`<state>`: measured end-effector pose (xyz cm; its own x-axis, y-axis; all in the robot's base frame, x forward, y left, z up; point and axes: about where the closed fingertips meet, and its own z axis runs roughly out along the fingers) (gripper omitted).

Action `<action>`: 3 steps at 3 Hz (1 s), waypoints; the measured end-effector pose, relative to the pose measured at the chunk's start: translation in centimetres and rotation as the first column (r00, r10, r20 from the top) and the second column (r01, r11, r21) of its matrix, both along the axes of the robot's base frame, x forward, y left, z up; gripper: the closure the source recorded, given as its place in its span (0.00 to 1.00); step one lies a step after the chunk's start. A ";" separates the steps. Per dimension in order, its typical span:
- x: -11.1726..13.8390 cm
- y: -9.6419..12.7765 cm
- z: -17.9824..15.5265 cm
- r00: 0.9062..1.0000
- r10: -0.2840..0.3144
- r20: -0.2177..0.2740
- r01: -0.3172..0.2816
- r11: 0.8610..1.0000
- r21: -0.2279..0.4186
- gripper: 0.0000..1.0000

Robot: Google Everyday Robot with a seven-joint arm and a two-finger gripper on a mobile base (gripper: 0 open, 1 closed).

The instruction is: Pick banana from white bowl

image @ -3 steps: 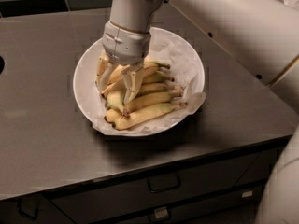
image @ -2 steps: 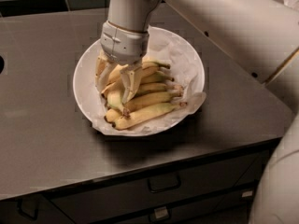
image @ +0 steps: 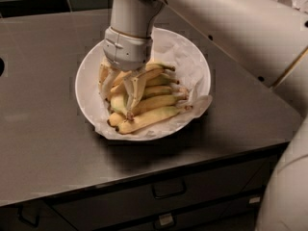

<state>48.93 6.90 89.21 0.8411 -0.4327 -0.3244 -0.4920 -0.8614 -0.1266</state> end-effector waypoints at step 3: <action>-0.3 -0.2 -0.6 1.000 -0.008 -0.015 0.007 1.000 -0.012 0.78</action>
Offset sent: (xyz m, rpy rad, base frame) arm -0.0202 -0.0252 -0.0138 -0.1002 0.1035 0.0289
